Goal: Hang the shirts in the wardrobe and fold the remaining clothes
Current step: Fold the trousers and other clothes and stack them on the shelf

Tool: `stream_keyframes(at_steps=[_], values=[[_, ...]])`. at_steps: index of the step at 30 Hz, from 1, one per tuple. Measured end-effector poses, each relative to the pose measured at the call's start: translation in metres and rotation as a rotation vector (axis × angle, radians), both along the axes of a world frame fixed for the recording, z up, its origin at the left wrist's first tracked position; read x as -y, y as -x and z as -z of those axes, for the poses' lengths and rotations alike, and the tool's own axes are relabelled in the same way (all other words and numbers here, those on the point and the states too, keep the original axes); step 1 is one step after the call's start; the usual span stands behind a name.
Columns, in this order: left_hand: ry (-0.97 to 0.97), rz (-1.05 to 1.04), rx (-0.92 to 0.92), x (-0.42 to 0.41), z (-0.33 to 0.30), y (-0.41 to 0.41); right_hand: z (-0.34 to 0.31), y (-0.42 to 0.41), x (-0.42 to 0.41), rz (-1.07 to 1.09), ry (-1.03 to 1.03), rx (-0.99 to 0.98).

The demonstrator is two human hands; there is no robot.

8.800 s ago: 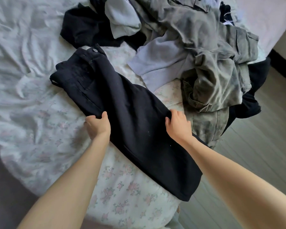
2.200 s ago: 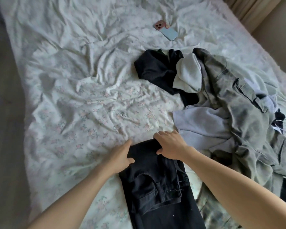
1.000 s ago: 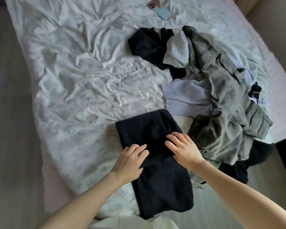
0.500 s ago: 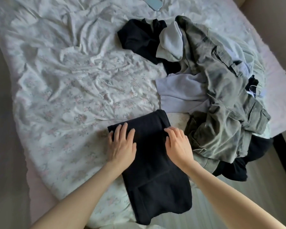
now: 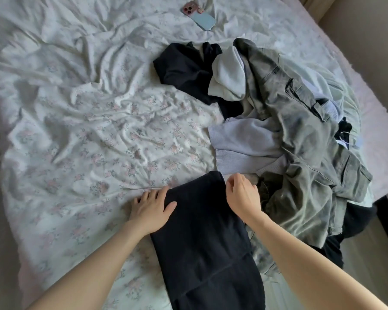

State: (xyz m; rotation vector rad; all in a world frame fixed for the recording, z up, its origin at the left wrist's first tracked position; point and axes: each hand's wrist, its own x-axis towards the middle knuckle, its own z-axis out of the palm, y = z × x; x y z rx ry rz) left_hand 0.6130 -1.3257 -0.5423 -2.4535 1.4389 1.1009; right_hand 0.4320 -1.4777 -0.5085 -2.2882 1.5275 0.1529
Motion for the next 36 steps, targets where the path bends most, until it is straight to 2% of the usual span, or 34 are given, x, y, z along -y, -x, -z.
stream_keyframes(at_steps=[1, 3, 5, 7, 9, 12, 17, 20, 23, 27, 32, 36], values=[[-0.028, -0.004, -0.015, 0.002, -0.002, -0.005, -0.001, -0.002, 0.002, -0.102, -0.016, 0.039], [-0.106, 0.013, -0.051, 0.009, -0.007, -0.014, -0.004, -0.013, 0.006, -0.443, -0.111, -0.007], [-0.146, 0.060, -0.069, 0.018, -0.012, -0.019, -0.005, -0.027, 0.010, -0.746, -0.185, -0.142], [-0.139, 0.058, -0.131, 0.023, -0.015, -0.021, -0.003, -0.042, 0.014, -0.888, -0.238, -0.298], [-0.143, 0.027, -0.205, 0.021, -0.019, -0.020, -0.005, -0.057, 0.018, -0.906, -0.282, -0.437], [-0.063, 0.072, -0.139, 0.011, -0.030, -0.012, -0.015, -0.069, 0.017, -0.926, -0.271, -0.515], [0.196, 0.088, -0.039, -0.004, -0.057, 0.006, -0.048, -0.066, 0.014, -0.956, -0.269, -0.440], [0.261, 0.079, -0.038, -0.001, -0.080, -0.001, -0.073, -0.069, 0.016, -0.902, -0.280, -0.408], [0.290, 0.067, 0.002, 0.005, -0.102, -0.014, -0.097, -0.076, 0.020, -0.894, -0.207, -0.334], [0.409, 0.027, 0.172, 0.030, -0.137, -0.042, -0.133, -0.095, 0.033, -0.827, -0.017, -0.178], [0.651, -0.068, 0.525, 0.057, -0.177, -0.068, -0.163, -0.121, 0.047, -0.757, 0.390, -0.040], [0.830, -0.105, 0.601, 0.047, -0.179, -0.062, -0.167, -0.114, 0.031, -0.758, 0.588, 0.026]])
